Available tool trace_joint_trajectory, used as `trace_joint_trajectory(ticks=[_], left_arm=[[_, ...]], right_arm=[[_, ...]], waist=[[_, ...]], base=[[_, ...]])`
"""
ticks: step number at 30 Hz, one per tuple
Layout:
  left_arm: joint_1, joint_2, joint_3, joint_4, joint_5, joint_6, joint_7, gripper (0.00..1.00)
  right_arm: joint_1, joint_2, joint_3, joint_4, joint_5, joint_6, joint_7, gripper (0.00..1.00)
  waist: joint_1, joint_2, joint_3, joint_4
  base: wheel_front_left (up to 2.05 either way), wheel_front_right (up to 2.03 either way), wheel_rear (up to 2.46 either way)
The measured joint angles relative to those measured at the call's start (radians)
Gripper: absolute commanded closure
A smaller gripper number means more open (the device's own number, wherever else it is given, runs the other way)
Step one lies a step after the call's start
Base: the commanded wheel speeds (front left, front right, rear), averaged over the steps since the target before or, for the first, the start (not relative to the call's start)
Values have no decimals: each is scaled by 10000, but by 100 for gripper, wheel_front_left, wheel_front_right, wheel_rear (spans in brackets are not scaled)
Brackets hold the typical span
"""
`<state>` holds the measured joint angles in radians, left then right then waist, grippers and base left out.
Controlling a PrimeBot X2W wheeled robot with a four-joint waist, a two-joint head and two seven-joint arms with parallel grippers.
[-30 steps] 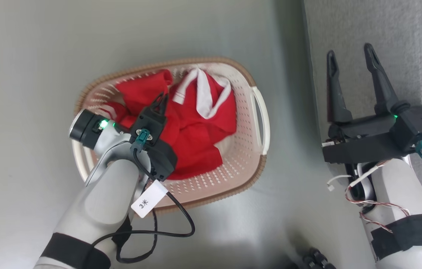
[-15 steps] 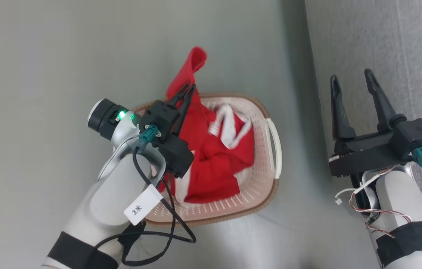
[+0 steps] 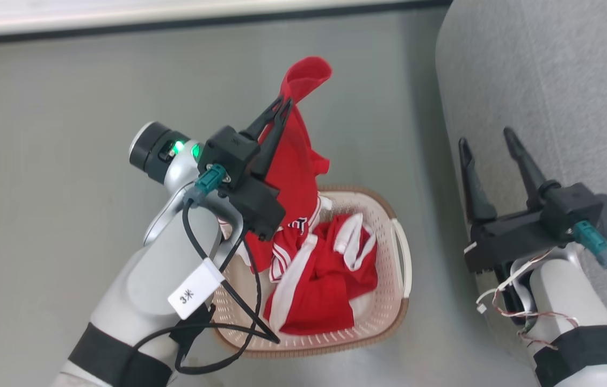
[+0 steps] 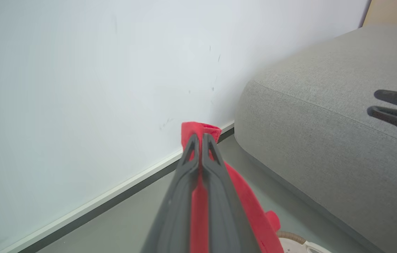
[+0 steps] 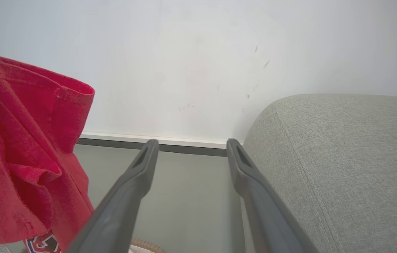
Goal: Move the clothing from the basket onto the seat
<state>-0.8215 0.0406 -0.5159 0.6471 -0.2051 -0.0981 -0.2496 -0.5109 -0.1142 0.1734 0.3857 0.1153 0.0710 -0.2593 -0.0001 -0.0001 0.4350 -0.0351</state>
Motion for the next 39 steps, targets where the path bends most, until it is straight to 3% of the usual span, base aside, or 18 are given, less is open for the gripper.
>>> trace_joint_trajectory(ticks=[17, 29, 39], left_arm=[[-414, -33, -286, 104, -941, -167, 194, 100], [-153, -40, -796, 447, -1814, -167, 500, 100], [239, -58, -1542, -407, -2477, 119, 828, 100]], right_arm=[[583, 86, 836, 1179, 0, 364, 25, 0], [759, 196, 2004, 1879, 0, 523, 27, 0], [814, 159, 3371, 1918, 280, 525, 27, 0]], waist=[[0, 1, -2260, 49], [0, 0, -3696, -114], [0, 0, -4591, -198]], base=[[0, 0, 0], [0, 0, 0], [0, 0, 0]])
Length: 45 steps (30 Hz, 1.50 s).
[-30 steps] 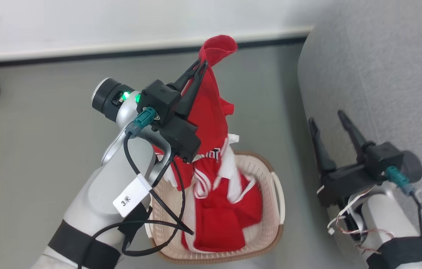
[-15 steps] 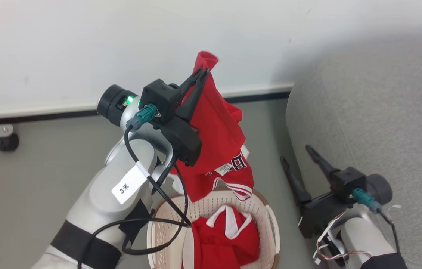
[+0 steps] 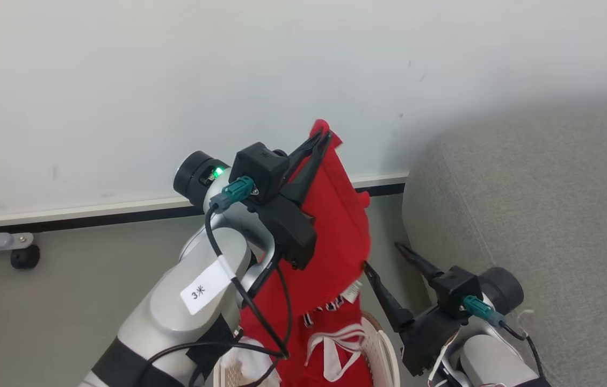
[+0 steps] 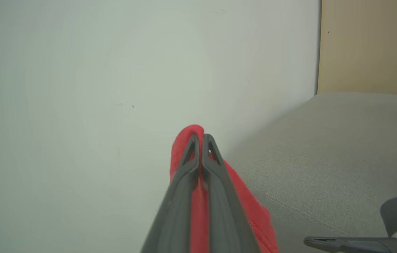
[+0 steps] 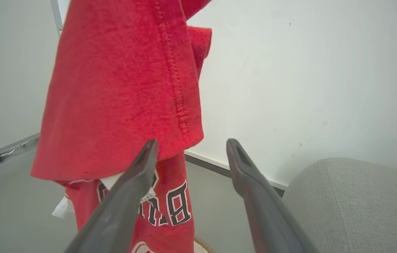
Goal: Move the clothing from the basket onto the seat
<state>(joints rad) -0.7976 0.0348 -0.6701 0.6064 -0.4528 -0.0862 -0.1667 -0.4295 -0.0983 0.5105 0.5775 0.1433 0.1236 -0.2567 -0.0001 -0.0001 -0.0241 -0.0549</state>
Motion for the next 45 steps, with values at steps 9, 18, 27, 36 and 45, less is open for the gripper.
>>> trace_joint_trajectory(ticks=[9, 18, 27, 36, 45], left_arm=[[212, 8, -219, -364, -376, 268, 259, 100], [279, 15, -596, -945, -554, 512, 481, 100], [251, 29, -1045, -1452, -922, 614, 685, 100], [-1, 35, -1453, -1649, -1097, 775, 786, 100], [-94, 40, -1647, -1678, -1206, 861, 874, 100]], right_arm=[[-318, -192, 706, 50, 585, 0, 0, 0], [-586, -874, 1258, 447, 1187, 0, 0, 0], [-1414, -1166, 2368, 1264, 1735, 0, 0, 0], [-2424, -1032, 3994, 1674, 2278, 2, 0, 0], [-3131, -884, 5590, 1749, 3068, 10, 0, 51]], waist=[[1, 0, -134, 158], [1, 1, -95, 315], [2, 2, 23, 525], [2, 1, 202, 879], [2, 2, 356, 1226]], base=[[0, 0, 0], [0, 0, 0], [0, 0, 0], [0, 0, 0], [0, 0, 0]])
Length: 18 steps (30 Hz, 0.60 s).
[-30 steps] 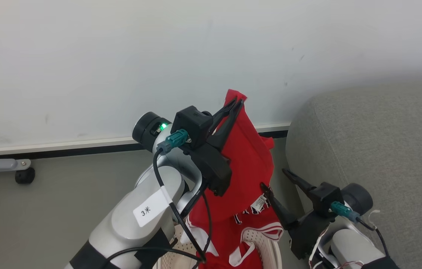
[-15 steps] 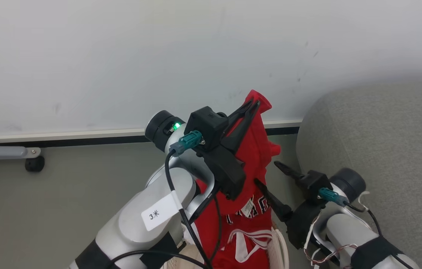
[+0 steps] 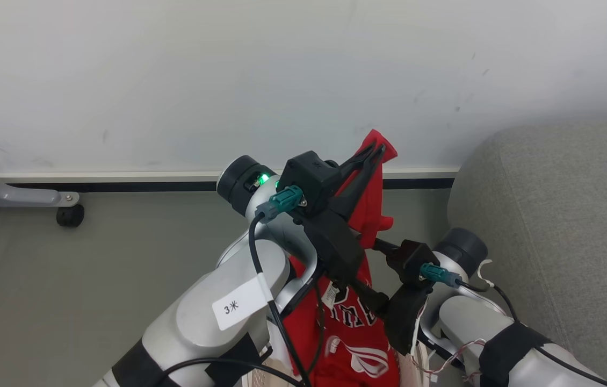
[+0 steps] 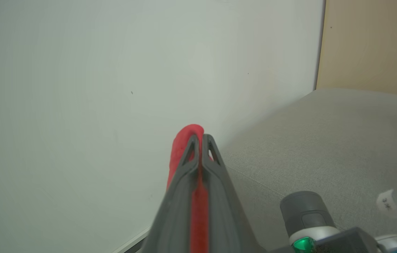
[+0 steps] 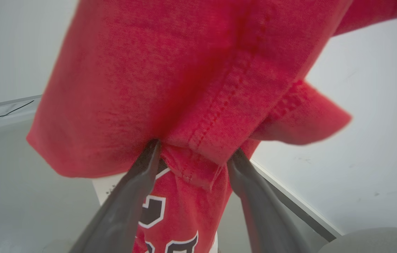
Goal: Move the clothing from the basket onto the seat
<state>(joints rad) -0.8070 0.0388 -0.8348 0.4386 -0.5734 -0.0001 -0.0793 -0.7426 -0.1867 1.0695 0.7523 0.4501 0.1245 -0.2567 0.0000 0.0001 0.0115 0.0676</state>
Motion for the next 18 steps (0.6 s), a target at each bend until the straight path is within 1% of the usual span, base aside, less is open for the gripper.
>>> trace_joint_trajectory(ticks=[1, 2, 3, 9, 15, 16, 17, 18], left_arm=[[0, 0, 0, 8, -46, 2, 0, 100], [0, 0, 0, 23, -56, 2, 2, 100], [0, 0, 2, 38, -65, 2, 17, 100], [61, 73, 207, 159, -288, 90, 13, 100], [449, 293, 556, 263, -485, 270, -140, 100], [521, 311, 614, 276, -531, 278, -209, 95], [602, 334, 658, 291, -556, 297, -222, 65], [696, 366, 709, 309, -583, 359, -305, 47]], right_arm=[[-60, 10, 102, -17, 100, 0, 0, 73], [-102, 6, 198, -33, 161, 0, 0, 97], [-124, 2, 286, -38, 228, 0, 0, 100], [-278, -128, 495, -117, 786, 0, 0, 100], [-474, -556, 86, -201, 1419, 0, 2, 100], [-509, -635, -13, -230, 1507, 0, 2, 100], [-530, -708, -84, -259, 1590, 0, 2, 100], [-541, -782, -138, -288, 1687, 0, 2, 100]], waist=[[0, 0, 8, 12], [0, 0, 15, 19], [0, 0, 20, 25], [0, 0, 43, -66], [0, 0, 65, -355], [0, 0, 68, -414], [0, 0, 70, -477], [0, 0, 72, -540]], base=[[0, 0, 0], [0, 0, 0], [0, 0, 0], [0, 0, 0], [0, 0, 0], [0, 0, 0], [0, 0, 0], [0, 0, 0]])
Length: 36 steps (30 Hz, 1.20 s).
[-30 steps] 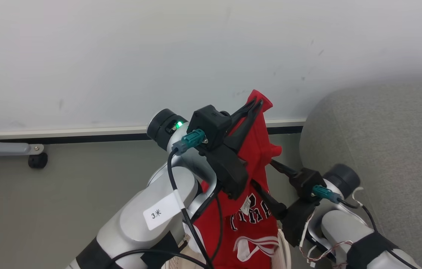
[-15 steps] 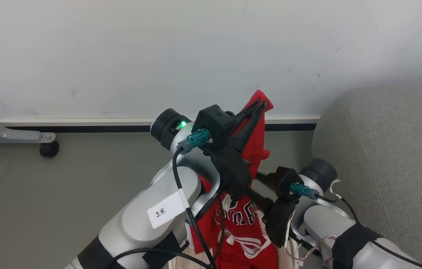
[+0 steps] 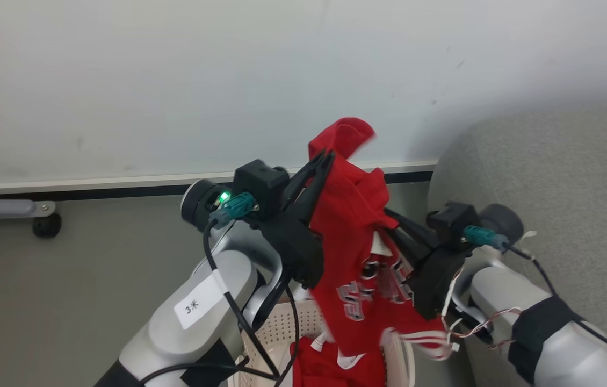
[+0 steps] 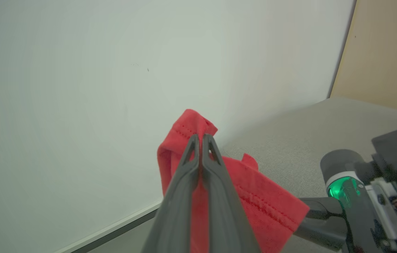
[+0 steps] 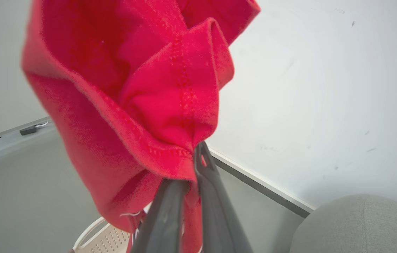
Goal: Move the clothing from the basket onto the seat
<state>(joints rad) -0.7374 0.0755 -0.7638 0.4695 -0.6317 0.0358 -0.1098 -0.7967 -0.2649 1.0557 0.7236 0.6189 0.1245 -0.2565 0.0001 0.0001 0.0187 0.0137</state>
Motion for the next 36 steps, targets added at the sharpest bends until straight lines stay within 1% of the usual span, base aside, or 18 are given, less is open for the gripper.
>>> trace_joint_trajectory(ticks=[1, 2, 3, 4, 5, 19, 29, 31, 36], left_arm=[[96, 27, 44, 27, -12, 2, -40, 52], [185, 58, 61, 61, -12, 8, -73, 53], [271, 81, 71, 86, -13, 10, -100, 36], [354, 115, 88, 113, -23, 23, -151, 36], [430, 136, 125, 121, -54, 77, -174, 0], [1112, 192, 188, 224, -96, 94, -809, 0], [1767, 186, -77, 132, -92, 69, -1037, 0], [1775, 184, -123, 121, -82, 12, -1068, 0], [1923, 196, -192, 167, -61, -92, -1133, 0]], right_arm=[[-8, -82, -50, -21, 65, 2, 0, 100], [-22, -169, -113, -42, 90, 0, 0, 100], [-48, -265, -173, -63, 115, 0, 0, 100], [-86, -360, -238, -81, 182, 2, 0, 100], [-141, -458, -309, -96, 232, 0, 0, 100], [-524, -1565, -1110, -305, 604, 0, 0, 100], [-523, -2399, -1791, -385, 660, 2, 0, 100], [-526, -2493, -1870, -370, 660, 0, 0, 100], [-555, -2500, -1875, -407, 623, 0, 0, 100]], waist=[[0, 0, 3, -64], [0, 0, 6, -131], [0, 0, 8, -196], [0, 0, 12, -261], [0, 0, 17, -324], [0, 0, 122, -1016], [0, 0, 260, -1340], [0, 0, 302, -1397], [0, 0, 334, -1608]], base=[[0, 0, 0], [0, 0, 0], [0, 0, 0], [0, 0, 0], [0, 0, 0], [0, 0, 0], [0, 0, 0], [0, 0, 0], [0, 0, 0]])
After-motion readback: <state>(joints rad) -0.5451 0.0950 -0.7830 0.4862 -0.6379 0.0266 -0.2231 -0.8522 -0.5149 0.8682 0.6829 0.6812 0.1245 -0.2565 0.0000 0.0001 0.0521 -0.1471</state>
